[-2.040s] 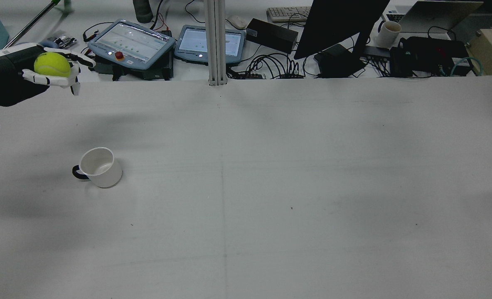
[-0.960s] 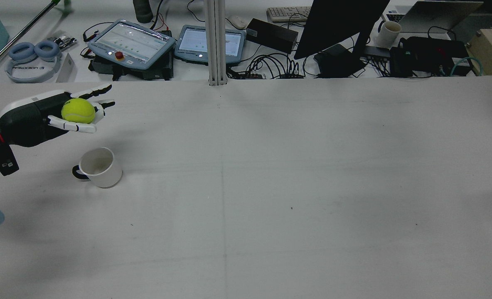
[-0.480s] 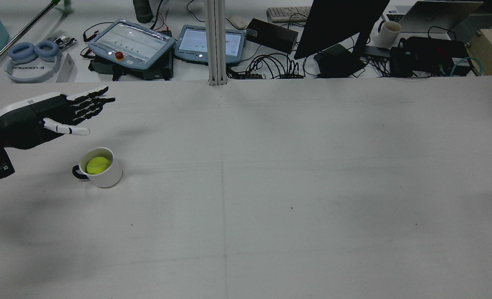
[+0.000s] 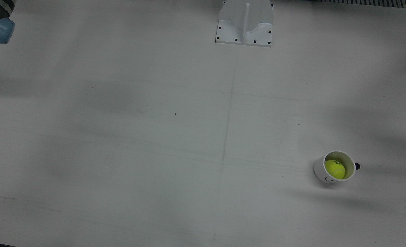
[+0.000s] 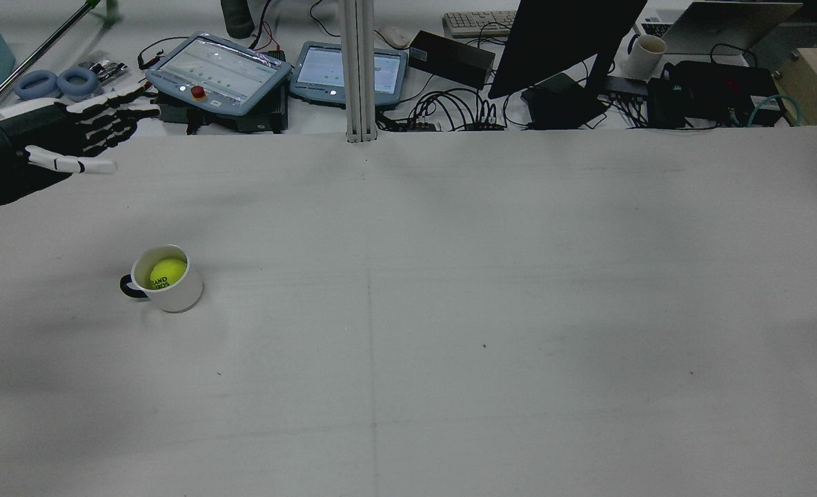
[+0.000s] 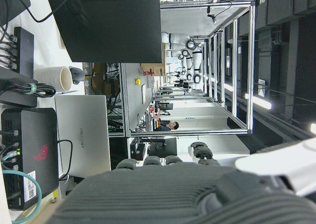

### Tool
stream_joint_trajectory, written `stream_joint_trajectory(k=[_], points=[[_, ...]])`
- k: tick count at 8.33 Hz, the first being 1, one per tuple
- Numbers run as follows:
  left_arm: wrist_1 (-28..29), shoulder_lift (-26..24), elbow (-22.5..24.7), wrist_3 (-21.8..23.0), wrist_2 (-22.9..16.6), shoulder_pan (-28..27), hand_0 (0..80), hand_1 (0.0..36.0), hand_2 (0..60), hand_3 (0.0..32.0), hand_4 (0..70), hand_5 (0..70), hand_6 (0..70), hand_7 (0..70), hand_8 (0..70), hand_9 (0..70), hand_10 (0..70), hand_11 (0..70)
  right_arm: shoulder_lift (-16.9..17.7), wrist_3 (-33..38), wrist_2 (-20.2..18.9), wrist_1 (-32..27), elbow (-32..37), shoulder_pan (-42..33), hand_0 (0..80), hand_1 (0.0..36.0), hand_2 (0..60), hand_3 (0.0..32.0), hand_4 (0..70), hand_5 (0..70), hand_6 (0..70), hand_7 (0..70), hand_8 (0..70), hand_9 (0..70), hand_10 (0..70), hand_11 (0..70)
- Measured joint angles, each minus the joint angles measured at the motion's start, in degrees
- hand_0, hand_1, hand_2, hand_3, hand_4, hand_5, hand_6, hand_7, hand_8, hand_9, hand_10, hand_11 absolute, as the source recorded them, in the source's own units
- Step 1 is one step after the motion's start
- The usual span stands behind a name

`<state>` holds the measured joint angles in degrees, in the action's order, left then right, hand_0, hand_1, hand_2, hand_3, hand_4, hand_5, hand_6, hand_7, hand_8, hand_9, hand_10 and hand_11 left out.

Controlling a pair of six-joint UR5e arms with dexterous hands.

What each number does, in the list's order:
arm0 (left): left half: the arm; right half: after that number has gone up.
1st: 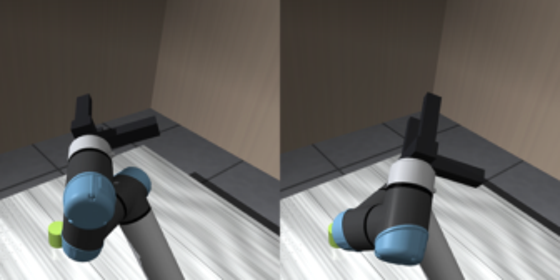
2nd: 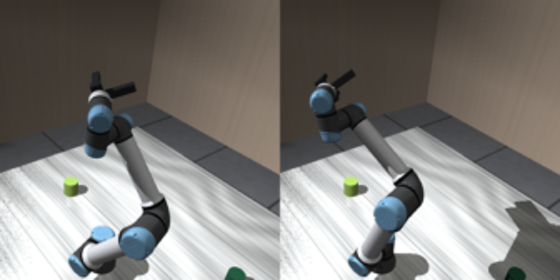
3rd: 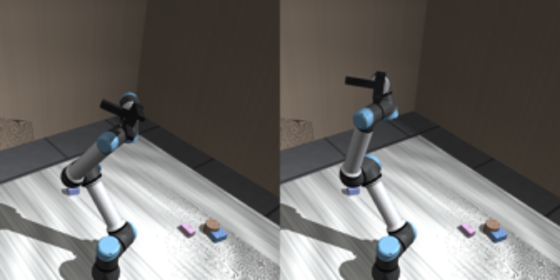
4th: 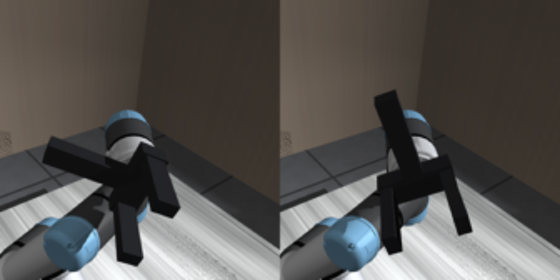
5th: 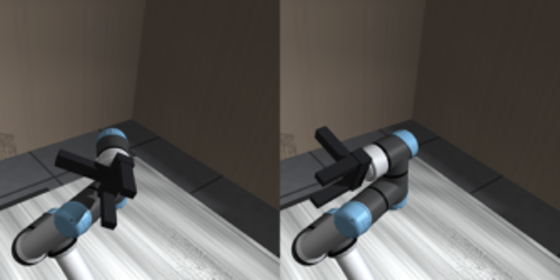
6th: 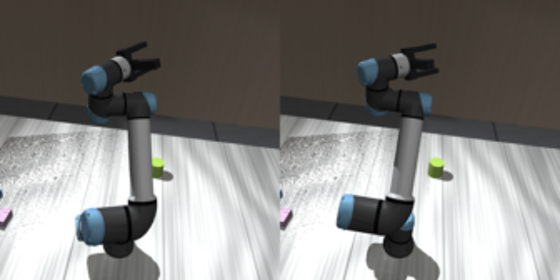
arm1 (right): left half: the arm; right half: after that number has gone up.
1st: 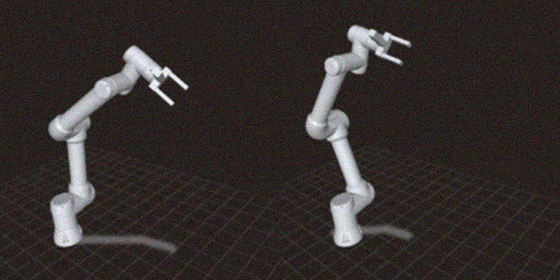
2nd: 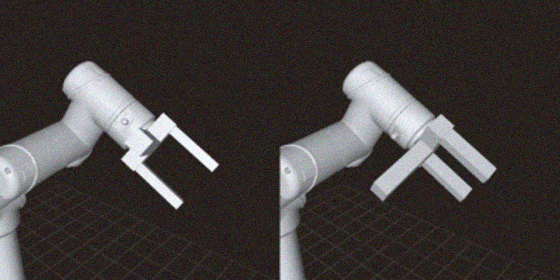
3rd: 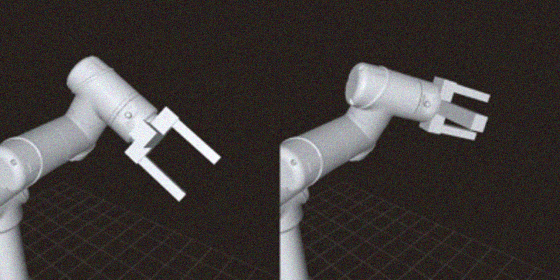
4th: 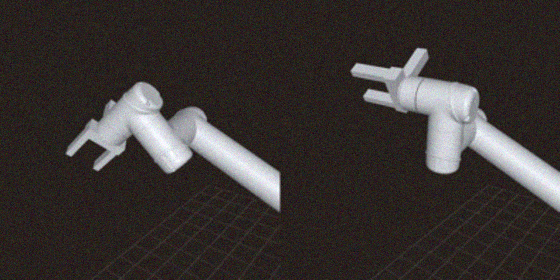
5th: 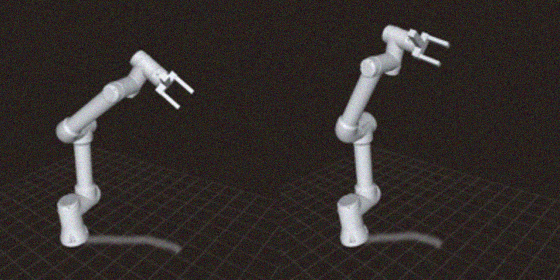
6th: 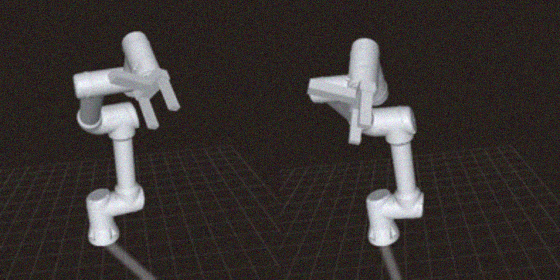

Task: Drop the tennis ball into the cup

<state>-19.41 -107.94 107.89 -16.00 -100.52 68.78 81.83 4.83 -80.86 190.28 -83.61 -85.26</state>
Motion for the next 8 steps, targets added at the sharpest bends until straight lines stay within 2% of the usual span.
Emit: stream_joint_trajectory(k=[1,3,5,8], points=[[-1.85,-1.52,-1.81,-0.18,0.00,4.54,51.2,26.8,21.7,0.0,0.0,2.8,0.6,16.4,0.0,1.8,0.0,0.0,0.00,0.00,0.00,0.00,0.00,0.00,0.0,0.0,0.0,0.0,0.0,0.0,0.0,0.0,0.0,0.0,0.0,0.0],[1.18,-2.83,-9.60,0.13,-0.03,10.82,52.5,28.3,22.6,0.0,0.0,3.2,0.7,17.4,0.0,2.0,0.0,0.0,0.00,0.00,0.00,0.00,0.08,0.00,0.0,0.0,0.0,0.0,0.0,0.0,0.0,0.0,0.0,0.0,0.0,0.0],[2.93,-4.26,-14.44,0.32,-0.06,12.20,52.8,28.5,22.9,0.0,0.0,3.6,1.1,17.4,0.0,2.0,0.0,0.0,0.00,0.00,0.00,0.00,0.10,0.01,0.0,0.0,0.0,0.0,0.0,0.0,0.0,0.0,0.0,0.0,0.0,0.0],[3.05,-4.70,-14.90,0.45,-0.15,12.59,52.7,28.1,22.1,0.0,0.0,3.5,1.1,17.3,0.0,2.0,0.0,0.0,0.00,0.00,0.00,0.00,0.03,0.00,0.0,0.0,0.0,0.0,0.0,0.0,0.0,0.0,0.0,0.0,0.0,0.0]])
